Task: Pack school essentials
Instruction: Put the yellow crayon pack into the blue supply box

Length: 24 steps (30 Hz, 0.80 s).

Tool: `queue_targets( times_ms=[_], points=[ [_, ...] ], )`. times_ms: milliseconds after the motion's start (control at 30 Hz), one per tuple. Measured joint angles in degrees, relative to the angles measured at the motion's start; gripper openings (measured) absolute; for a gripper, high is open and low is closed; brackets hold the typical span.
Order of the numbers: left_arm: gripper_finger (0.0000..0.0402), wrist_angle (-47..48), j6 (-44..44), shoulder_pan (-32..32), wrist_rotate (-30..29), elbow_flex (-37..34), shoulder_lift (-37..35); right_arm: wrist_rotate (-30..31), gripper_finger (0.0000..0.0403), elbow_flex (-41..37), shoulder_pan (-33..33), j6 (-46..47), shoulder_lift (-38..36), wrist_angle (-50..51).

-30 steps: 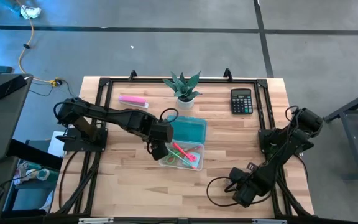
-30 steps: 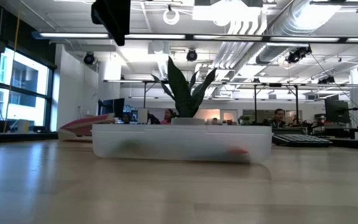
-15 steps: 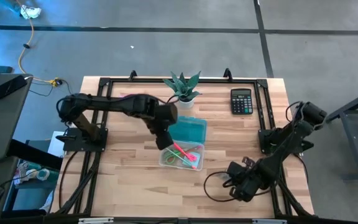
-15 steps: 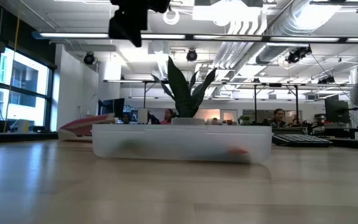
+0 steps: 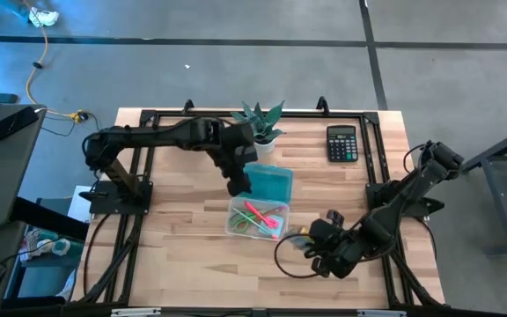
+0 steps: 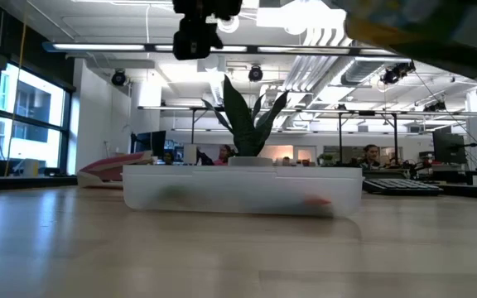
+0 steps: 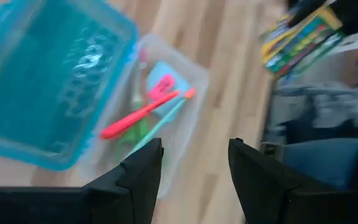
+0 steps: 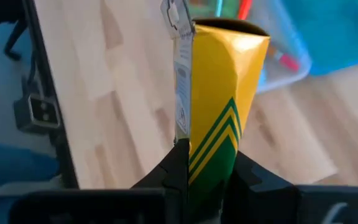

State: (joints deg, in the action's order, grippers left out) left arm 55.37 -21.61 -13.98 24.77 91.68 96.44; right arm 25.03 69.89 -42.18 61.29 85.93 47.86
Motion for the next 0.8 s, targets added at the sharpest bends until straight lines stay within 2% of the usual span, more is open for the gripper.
queue_targets(
  times_ms=[133,300,467,600,800],
  points=[
    [0.0175,-3.2,-2.3,-2.0,7.3,0.0,0.0,2.5,0.0043,4.3,1.3,-1.8,0.0,4.7],
    [0.0197,-6.3,-6.0,-3.6,11.6,0.0,0.0,5.5,0.0043,9.3,2.1,-5.4,0.0,9.0],
    [0.0227,-12.2,-17.7,-5.1,20.8,0.0,0.5,8.3,0.0043,14.1,2.6,-10.8,0.0,13.3],
    [0.0234,-20.5,-26.9,-4.9,27.2,-0.1,0.7,11.3,0.0043,18.2,3.6,-18.5,0.0,16.3],
    [0.0228,-33.9,-39.4,-3.7,30.9,0.0,1.1,18.9,0.0043,24.2,4.3,-35.7,0.0,17.0]
  ],
)
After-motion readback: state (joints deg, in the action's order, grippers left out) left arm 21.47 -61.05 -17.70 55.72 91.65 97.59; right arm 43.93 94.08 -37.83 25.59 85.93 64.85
